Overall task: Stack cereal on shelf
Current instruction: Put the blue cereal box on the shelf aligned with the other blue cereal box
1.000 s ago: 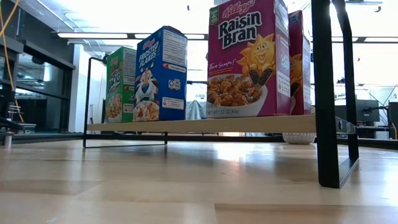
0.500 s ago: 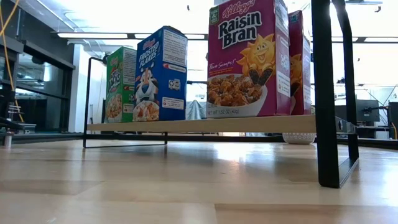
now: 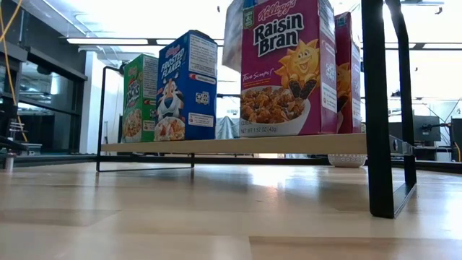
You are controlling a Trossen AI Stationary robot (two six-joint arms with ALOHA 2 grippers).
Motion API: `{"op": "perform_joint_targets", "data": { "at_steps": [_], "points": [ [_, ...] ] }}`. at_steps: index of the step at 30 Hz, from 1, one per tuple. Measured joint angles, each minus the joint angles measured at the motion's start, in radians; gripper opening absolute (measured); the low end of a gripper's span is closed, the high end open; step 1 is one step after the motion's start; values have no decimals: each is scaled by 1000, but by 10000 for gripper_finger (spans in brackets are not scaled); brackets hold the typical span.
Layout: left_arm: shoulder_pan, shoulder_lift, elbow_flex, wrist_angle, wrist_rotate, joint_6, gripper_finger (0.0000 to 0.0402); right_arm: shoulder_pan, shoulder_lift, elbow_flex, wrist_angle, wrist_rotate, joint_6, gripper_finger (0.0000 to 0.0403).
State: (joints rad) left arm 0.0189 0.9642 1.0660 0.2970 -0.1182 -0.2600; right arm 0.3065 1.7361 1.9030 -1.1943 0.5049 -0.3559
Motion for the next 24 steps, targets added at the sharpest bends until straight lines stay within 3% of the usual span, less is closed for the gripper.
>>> {"op": "perform_joint_targets", "data": {
  "at_steps": [11,24],
  "points": [
    [0,0,0,-1,0,0,0,2,154,0,26,45,-38,0],
    [0,0,0,-2,-1,2,0,35,205,-28,131,52,-137,0]
  ]
}}
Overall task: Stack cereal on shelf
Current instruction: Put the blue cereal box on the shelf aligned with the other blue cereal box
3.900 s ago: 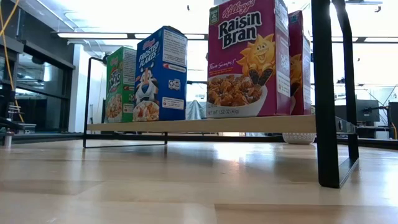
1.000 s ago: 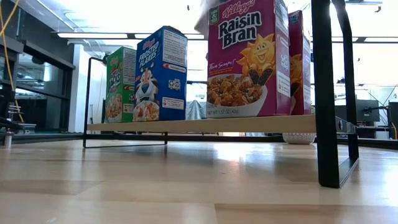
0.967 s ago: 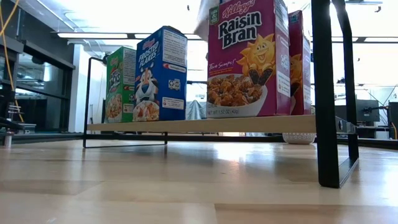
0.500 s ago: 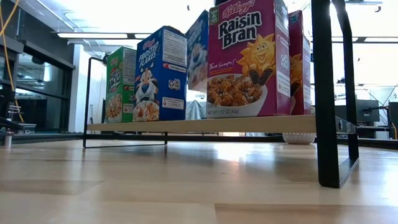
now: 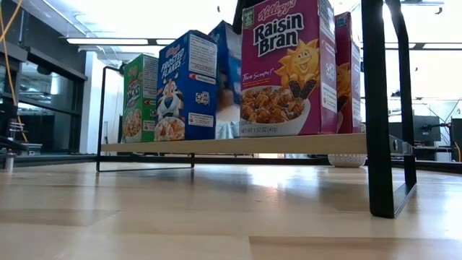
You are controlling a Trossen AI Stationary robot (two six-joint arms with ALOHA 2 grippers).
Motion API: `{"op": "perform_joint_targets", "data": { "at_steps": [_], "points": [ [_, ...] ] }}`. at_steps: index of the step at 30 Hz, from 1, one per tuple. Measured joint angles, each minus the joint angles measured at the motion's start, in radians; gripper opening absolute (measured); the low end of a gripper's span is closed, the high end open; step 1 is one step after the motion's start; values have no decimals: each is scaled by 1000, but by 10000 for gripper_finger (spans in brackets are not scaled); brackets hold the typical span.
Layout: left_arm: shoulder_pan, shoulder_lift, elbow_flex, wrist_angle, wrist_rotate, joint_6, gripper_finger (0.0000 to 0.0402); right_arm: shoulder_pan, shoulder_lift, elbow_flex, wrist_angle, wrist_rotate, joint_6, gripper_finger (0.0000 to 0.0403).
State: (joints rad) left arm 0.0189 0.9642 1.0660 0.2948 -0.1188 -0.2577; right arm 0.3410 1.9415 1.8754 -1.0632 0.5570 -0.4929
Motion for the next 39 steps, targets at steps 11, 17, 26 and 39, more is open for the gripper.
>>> {"op": "perform_joint_targets", "data": {
  "at_steps": [11,17,26,39],
  "points": [
    [0,0,0,-3,0,0,0,21,0,-143,141,49,-6,0],
    [0,0,0,-5,0,0,0,27,0,-143,154,38,-5,0],
    [0,0,0,-6,0,0,0,27,0,-144,134,37,-6,0],
    [0,0,0,-6,0,-1,0,27,0,-144,132,29,-5,52]
  ]
}}
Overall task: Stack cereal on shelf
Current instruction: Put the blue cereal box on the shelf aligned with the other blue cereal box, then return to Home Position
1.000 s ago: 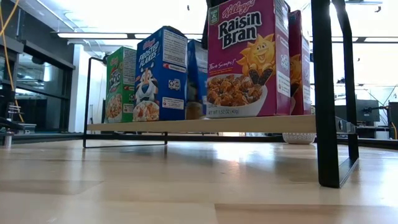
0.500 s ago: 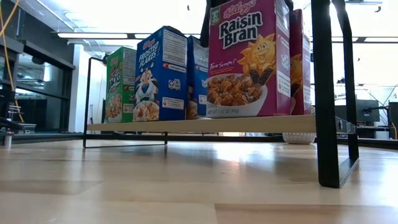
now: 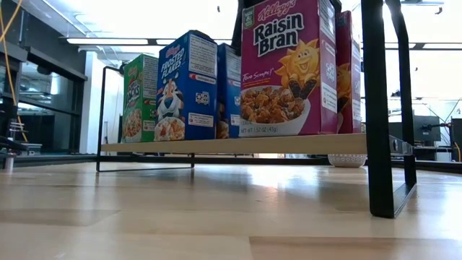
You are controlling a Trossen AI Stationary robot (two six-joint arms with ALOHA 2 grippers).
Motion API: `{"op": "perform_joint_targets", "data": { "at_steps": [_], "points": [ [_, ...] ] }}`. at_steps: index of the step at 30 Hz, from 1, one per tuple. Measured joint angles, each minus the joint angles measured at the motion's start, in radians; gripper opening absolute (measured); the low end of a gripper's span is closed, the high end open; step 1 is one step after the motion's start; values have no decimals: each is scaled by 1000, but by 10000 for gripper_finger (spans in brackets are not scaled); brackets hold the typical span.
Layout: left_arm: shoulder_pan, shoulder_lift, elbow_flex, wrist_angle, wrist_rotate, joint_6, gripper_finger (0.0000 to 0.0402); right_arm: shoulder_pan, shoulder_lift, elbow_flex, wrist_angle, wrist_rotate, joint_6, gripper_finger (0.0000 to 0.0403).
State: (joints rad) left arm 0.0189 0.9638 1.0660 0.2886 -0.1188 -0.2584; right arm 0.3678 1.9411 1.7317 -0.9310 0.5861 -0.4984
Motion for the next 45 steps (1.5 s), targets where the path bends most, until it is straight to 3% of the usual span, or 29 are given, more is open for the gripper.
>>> {"op": "perform_joint_targets", "data": {
  "at_steps": [10,23,35,41,45],
  "points": [
    [0,0,0,-5,0,0,0,15,-11,0,-10,0,0,132],
    [0,0,0,-8,0,0,0,12,-130,0,-45,-15,65,149],
    [0,0,0,-8,0,26,0,-22,-389,-22,-366,-149,643,149],
    [0,0,0,-21,0,26,0,36,-687,-303,-322,-98,963,149],
    [0,0,0,-40,0,26,0,107,-912,-551,-172,-54,1225,149]
  ]
}}
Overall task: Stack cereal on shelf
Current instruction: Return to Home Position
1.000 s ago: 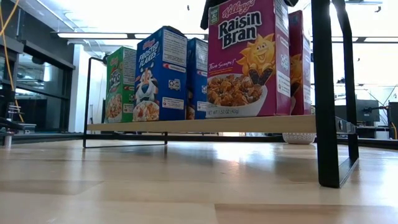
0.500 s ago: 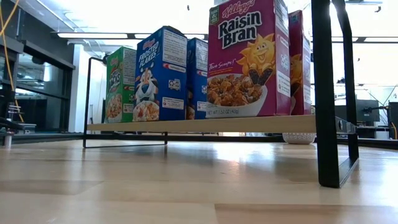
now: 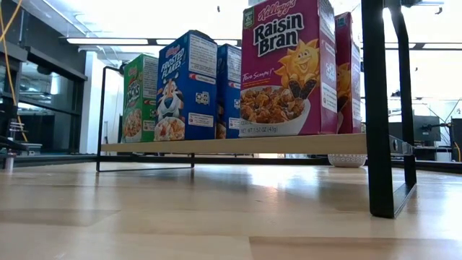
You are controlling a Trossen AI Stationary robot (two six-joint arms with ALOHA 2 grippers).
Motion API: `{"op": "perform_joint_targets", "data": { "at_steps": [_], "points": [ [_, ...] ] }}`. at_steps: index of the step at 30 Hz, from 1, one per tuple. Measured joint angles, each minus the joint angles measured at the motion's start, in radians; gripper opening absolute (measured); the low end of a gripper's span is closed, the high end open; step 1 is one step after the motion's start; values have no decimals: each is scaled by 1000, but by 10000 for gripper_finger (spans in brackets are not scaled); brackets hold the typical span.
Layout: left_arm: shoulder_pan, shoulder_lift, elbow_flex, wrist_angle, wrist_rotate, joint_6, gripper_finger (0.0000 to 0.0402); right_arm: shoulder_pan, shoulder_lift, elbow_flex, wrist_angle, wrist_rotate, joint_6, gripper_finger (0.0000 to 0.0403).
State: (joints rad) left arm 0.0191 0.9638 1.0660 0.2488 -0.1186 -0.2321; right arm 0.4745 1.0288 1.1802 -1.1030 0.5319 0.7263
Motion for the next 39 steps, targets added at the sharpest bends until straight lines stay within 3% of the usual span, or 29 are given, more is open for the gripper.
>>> {"op": "perform_joint_targets", "data": {
  "at_steps": [4,9,13,20,26,31,39],
  "points": [
    [0,0,0,-8,0,1,0,46,-179,-224,300,47,96,149],
    [0,0,0,-17,0,1,0,12,-283,-435,798,82,-9,149],
    [0,0,0,-17,0,1,0,-110,-271,-508,1041,-40,-74,146],
    [0,0,0,-18,-1,1,0,-407,-197,-472,1072,-427,-205,88],
    [0,0,0,-21,-1,23,0,-570,-236,-463,1037,-663,-267,8],
    [0,0,0,-51,-1,51,0,-594,-330,-463,841,-681,-308,8],
    [-14,4,-4,-189,7,87,0,-534,-482,-463,696,-550,-313,1]
  ]
}}
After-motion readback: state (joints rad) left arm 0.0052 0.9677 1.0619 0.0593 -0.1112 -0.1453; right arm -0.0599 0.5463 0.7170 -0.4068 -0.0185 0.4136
